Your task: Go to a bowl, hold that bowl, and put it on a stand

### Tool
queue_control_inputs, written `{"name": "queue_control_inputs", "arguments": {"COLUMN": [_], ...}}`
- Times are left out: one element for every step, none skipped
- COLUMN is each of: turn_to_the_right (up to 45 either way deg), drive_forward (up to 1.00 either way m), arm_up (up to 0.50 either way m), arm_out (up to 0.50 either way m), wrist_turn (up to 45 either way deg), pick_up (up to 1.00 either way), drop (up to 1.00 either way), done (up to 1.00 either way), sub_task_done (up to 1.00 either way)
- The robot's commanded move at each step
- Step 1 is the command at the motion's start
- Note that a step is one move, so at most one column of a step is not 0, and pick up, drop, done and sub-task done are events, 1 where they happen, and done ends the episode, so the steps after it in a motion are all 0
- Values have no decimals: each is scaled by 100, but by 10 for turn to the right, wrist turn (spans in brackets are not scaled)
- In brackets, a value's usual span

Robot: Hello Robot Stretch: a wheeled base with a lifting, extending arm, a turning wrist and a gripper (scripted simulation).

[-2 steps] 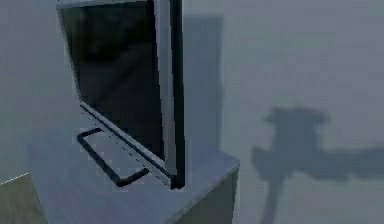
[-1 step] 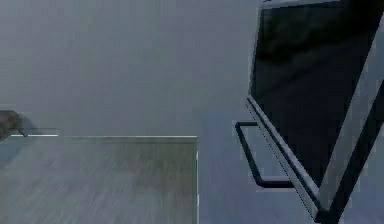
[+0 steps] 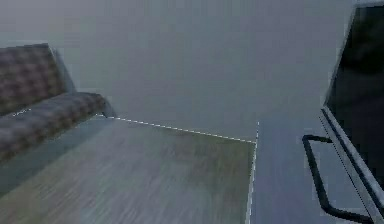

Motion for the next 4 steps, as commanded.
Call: {"name": "queue_control_inputs", "arguments": {"turn_to_the_right": [450,210,-450,-210], "drive_forward": [0,0,0,0], "arm_up": [0,0,0,0], "arm_out": [0,0,0,0], "wrist_turn": [0,0,0,0], "pick_up": [0,0,0,0], "drop": [0,0,0,0], "done": [0,0,0,0], "sub_task_done": [0,0,0,0]}}
